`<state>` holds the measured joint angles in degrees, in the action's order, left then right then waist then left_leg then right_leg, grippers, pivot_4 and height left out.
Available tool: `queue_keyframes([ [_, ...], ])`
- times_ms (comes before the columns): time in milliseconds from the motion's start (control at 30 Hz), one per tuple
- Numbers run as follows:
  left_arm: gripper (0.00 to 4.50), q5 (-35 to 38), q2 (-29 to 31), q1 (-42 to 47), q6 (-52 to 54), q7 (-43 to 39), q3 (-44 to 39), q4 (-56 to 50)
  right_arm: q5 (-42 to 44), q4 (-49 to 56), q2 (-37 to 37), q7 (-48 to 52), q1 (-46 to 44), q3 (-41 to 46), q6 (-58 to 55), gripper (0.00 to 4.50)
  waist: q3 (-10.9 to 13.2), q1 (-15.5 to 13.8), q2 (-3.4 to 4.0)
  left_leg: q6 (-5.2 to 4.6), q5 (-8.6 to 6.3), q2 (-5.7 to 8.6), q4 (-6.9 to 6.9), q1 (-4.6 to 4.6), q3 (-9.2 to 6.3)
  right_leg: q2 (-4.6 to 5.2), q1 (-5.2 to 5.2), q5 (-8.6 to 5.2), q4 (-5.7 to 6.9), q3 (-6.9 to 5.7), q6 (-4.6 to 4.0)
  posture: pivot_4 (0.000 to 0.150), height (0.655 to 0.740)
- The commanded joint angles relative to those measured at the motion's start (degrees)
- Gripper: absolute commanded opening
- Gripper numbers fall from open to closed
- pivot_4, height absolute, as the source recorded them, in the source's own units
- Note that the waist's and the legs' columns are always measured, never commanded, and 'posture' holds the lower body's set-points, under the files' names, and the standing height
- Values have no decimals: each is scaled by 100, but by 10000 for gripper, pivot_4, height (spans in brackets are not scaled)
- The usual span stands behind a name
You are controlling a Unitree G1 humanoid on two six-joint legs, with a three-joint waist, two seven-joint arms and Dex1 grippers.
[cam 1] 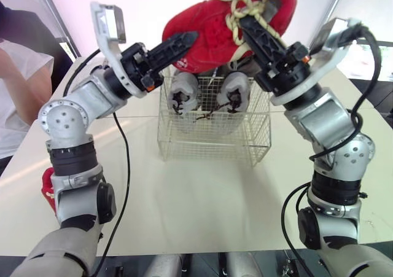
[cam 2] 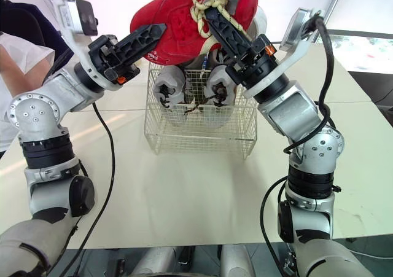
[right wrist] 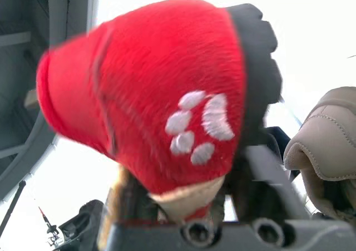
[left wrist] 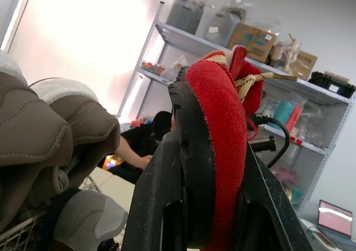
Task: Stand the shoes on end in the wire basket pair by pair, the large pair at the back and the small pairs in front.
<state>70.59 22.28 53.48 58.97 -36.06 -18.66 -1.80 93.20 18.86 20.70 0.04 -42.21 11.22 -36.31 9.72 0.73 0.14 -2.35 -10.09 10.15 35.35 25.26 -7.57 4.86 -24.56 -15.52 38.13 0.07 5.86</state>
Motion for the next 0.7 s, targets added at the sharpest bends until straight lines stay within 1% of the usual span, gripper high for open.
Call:
queue_keyframes([
  [33, 2291, -74, 281, -38, 91, -184, 229, -289, 145, 154, 211, -8, -265, 265, 17, 5910, 0, 0, 0, 0, 0, 0, 0, 0, 0, 0, 0, 0, 0, 0, 0, 1500, 7400],
  [100, 2291, -339, 560, -155, 121, -369, 490, -405, 188, 139, 437, 27, -366, 265, -143, 5909, 0, 0, 0, 0, 0, 0, -1, 0, 0, 0, 0, 0, 0, 0, 0, 1500, 7400],
  [133, 12538, -397, 643, -193, 120, -437, 573, -444, 216, 129, 514, 44, -396, 270, -198, 5909, 0, 1, 1, 0, 0, 0, -2, 0, 0, 0, -1, 0, -1, 1, 0, 1500, 7400],
  [167, 15167, -432, 750, -235, 140, -533, 648, -480, 226, 111, 639, 129, -430, 276, -289, 5909, 0, 0, 2, 0, 0, 0, -3, 0, 1, 1, -1, 0, -1, 1, 0, 1500, 7400],
  [233, 25730, -640, 1035, -344, 69, -814, 806, -556, 97, 9, 1171, 549, -514, 283, -655, 5909, 1, -7, 3, 0, 0, 0, -5, 0, 1, 0, -1, -1, -2, 2, -1, 1500, 7400],
  [267, 30286, -749, 1196, -385, 32, -964, 865, -558, -26, -69, 1501, 865, -551, 283, -870, 5909, 1, -12, 3, -1, -1, 0, -7, 0, 1, 1, -1, -1, -3, 2, -1, 1500, 7400],
  [300, 35925, -831, 1326, -410, -4, -1085, 904, -546, -148, -151, 1797, 1183, -569, 287, -1044, 5909, 1, -16, 3, -1, -1, 0, -8, 0, 1, 1, -1, -1, -5, 2, -2, 1500, 7400],
  [367, 44327, -972, 1620, -455, -37, -1369, 950, -499, -519, -354, 2426, 2001, -563, 261, -1341, 5909, 1, -14, 2, -3, -2, 0, -9, 1, 1, 1, -1, -1, -9, 2, -3, 1500, 7400],
  [433, 44327, -1089, 1795, -479, -77, -1553, 970, -466, -929, -495, 2852, 2693, -540, 191, -1460, 5909, 1, -13, 2, -5, -4, 0, -10, 1, 1, 2, 0, -2, -14, 1, -3, 1500, 7400],
  [567, 44327, -1570, 2249, -592, -404, -1951, 967, -362, -2491, -604, 3889, 4845, -327, -331, -1128, 5909, 1, -11, 2, -7, -7, -1, -12, 3, 2, 6, 0, -2, -18, 0, -3, 1500, 7400],
  [700, 44327, -1764, 2358, -662, -602, -2051, 906, -303, -4176, -807, 4179, 5969, -217, -1046, -114, 5909, 1, 6, 2, 2, -15, -1, -14, 3, 4, 9, -1, -3, -23, 0, -3, 1500, 7400],
])
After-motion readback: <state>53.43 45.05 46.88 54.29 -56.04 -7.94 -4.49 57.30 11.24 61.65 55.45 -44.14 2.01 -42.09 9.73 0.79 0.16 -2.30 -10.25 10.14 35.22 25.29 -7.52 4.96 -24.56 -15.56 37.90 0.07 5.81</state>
